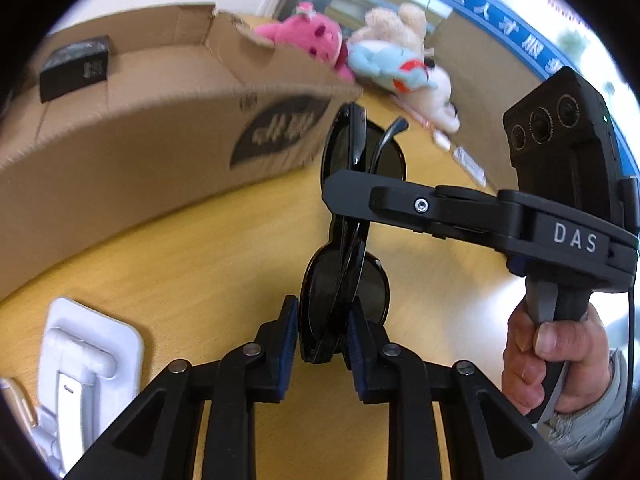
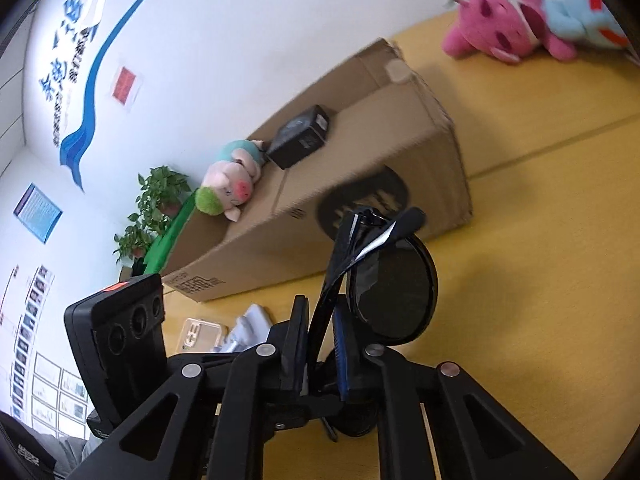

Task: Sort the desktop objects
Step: 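Close both grippers on the black sunglasses and lift them, then carry the sunglasses into the cardboard box beside the charger box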

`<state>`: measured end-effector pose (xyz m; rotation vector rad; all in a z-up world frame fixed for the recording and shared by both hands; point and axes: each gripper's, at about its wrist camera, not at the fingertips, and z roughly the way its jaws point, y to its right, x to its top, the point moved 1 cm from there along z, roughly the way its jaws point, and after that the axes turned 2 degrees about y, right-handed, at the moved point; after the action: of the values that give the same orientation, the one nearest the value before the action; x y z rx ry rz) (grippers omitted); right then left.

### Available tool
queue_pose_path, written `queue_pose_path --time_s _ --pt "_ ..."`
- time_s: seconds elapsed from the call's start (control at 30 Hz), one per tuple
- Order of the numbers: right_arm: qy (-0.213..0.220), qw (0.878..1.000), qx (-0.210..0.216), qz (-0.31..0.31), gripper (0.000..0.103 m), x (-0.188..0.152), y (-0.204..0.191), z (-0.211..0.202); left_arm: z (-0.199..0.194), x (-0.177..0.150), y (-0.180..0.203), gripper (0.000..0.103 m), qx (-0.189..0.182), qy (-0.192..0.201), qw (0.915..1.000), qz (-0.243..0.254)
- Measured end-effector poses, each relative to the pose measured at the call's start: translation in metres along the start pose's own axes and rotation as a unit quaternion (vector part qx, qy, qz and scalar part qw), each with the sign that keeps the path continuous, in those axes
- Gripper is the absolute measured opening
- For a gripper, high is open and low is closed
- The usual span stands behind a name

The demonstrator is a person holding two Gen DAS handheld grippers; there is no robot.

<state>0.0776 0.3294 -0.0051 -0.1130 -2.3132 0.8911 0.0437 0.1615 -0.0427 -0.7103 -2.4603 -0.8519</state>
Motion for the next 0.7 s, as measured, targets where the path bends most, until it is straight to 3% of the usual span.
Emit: queue_pose_path --time_s 0.2,0.47,0.7 --pt "0.017 0.996 0.017 -0.080 0.009 0.035 -0.056 -0.011 -0.041 0.028 0.004 0.022 0.011 0.074 0.9972 -0.010" --pt "0.056 0.978 0.042 -0.199 0.009 0.109 -0.145 -0.012 -0.116 0.087 -0.011 0.022 0.067 0.177 0.9818 -0.016" --pt "0.048 0.969 0.050 -0.239 0.009 0.173 -0.181 0.018 -0.130 0.151 -0.043 0.022 0.079 0.190 0.9780 -0.032"
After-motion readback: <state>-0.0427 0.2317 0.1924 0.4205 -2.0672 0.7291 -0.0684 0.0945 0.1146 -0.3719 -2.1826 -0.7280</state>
